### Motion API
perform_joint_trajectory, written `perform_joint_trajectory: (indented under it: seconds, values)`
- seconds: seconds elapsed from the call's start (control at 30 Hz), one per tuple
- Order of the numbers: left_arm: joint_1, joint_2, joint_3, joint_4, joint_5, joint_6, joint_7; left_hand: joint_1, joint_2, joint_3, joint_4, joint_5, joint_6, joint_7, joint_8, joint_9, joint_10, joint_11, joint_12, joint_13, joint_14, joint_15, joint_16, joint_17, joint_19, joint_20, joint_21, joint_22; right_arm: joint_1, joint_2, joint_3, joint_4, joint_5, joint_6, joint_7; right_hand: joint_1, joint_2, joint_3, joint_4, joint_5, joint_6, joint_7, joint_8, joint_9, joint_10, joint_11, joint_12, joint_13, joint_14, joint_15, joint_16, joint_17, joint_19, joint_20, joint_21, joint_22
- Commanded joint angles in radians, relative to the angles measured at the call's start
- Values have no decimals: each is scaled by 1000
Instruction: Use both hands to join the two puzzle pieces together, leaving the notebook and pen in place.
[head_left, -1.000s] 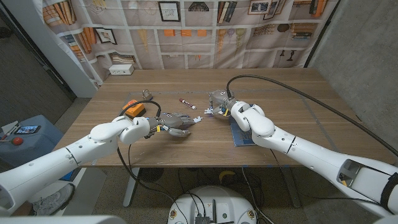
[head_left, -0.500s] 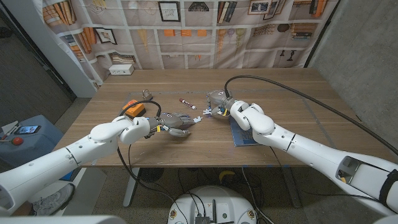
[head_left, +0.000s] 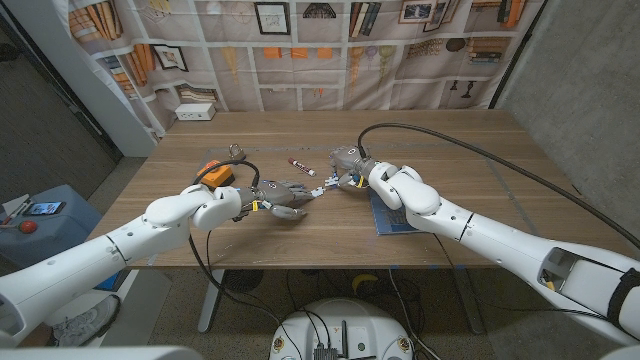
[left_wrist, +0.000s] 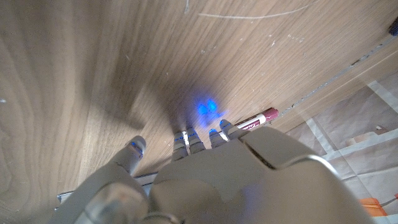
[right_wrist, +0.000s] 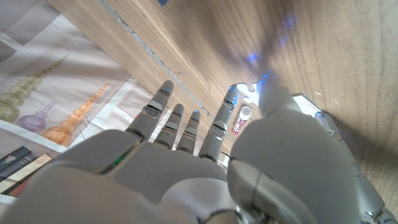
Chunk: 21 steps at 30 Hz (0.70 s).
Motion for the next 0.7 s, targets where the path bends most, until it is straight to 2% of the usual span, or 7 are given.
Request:
perform_joint_trajectory:
  seconds: [0.03, 0.7]
  values:
    - [2, 1, 0, -6, 2, 4, -14, 9, 73, 4, -4, 6, 13, -8, 4, 6, 7, -1, 2, 3, -20, -83, 1, -1, -92, -56, 8, 1, 31, 7, -27, 42, -18, 36, -5, 5, 2, 1, -5, 5, 1, -1, 0, 3, 6, 1, -1, 3, 5, -1, 5, 5, 8, 0, 5, 6]
    - [-3, -7, 7, 0, 3, 7, -20, 10, 74, 8, -7, 6, 15, -9, 2, 7, 7, -2, 1, 3, -19, -82, -1, 0, -87, -54, 8, 1, 33, 15, -36, 59, -35, 46, -1, 5, 3, 0, -4, 5, 1, -1, -1, 2, 6, 4, -2, 3, 6, -3, 4, 7, 8, 0, 5, 6]
